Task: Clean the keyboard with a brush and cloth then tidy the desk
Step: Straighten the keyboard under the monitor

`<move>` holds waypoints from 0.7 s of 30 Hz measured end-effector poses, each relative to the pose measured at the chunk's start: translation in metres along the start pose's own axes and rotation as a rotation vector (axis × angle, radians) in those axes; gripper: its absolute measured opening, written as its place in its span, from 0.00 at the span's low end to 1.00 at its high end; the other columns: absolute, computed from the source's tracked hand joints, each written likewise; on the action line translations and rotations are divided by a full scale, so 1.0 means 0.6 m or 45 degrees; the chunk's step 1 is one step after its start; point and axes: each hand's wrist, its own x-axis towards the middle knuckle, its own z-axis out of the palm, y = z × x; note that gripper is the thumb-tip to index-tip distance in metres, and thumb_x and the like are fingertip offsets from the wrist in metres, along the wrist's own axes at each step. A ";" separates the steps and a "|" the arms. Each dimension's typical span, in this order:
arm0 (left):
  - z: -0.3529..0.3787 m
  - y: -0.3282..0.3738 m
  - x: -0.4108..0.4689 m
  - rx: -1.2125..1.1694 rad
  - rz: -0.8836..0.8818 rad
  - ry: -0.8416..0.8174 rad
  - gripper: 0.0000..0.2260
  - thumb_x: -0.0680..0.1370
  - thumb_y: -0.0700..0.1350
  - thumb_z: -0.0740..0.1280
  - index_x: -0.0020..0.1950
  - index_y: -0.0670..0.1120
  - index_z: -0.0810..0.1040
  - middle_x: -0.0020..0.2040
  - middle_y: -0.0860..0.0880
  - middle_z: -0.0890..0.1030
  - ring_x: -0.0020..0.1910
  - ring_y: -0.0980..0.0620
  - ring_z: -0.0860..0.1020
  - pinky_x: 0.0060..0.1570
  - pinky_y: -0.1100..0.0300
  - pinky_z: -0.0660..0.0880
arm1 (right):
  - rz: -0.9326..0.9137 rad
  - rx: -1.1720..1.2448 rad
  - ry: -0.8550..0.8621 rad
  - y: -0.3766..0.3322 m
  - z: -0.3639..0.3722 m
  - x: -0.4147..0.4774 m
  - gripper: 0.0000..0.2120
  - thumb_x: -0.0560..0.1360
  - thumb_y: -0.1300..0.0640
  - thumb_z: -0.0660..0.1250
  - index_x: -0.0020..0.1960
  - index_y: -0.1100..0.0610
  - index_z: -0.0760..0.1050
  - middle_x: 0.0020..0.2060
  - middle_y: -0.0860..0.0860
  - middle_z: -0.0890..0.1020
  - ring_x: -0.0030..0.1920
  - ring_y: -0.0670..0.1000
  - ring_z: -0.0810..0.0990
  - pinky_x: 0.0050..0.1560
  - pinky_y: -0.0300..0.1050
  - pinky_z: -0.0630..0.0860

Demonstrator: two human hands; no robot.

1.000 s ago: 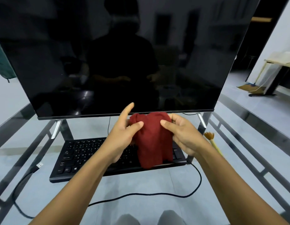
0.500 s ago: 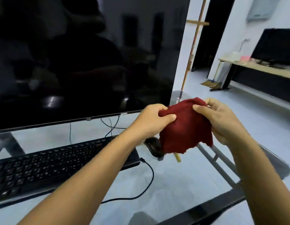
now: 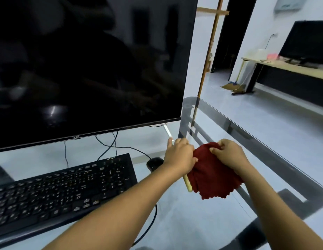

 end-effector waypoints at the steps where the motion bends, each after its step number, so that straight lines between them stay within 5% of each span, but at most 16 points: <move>1: 0.002 -0.001 0.000 0.005 0.006 -0.013 0.15 0.77 0.55 0.65 0.58 0.47 0.79 0.59 0.48 0.75 0.64 0.47 0.69 0.72 0.44 0.53 | -0.004 -0.027 0.019 0.002 0.004 -0.001 0.07 0.73 0.51 0.70 0.42 0.54 0.74 0.38 0.50 0.79 0.45 0.55 0.77 0.42 0.44 0.66; 5: -0.015 -0.011 -0.013 -0.014 0.040 0.023 0.19 0.78 0.55 0.63 0.63 0.45 0.75 0.64 0.48 0.74 0.69 0.48 0.66 0.74 0.44 0.49 | -0.106 -0.204 0.146 -0.003 0.019 -0.008 0.09 0.73 0.53 0.69 0.52 0.54 0.75 0.50 0.55 0.82 0.53 0.59 0.77 0.51 0.50 0.73; 9: -0.072 -0.041 -0.046 -0.089 -0.026 0.011 0.21 0.78 0.55 0.62 0.67 0.45 0.72 0.68 0.48 0.73 0.70 0.48 0.66 0.72 0.46 0.52 | -0.289 -0.311 0.292 -0.059 0.028 -0.033 0.16 0.75 0.57 0.65 0.62 0.57 0.74 0.60 0.59 0.77 0.60 0.63 0.72 0.59 0.56 0.69; 21: -0.273 -0.309 -0.353 -0.071 -0.658 0.171 0.26 0.77 0.58 0.64 0.71 0.48 0.69 0.71 0.49 0.71 0.69 0.45 0.69 0.67 0.51 0.66 | -1.055 -0.063 -0.199 -0.380 0.188 -0.264 0.15 0.75 0.56 0.65 0.61 0.53 0.74 0.58 0.54 0.77 0.59 0.57 0.76 0.61 0.55 0.72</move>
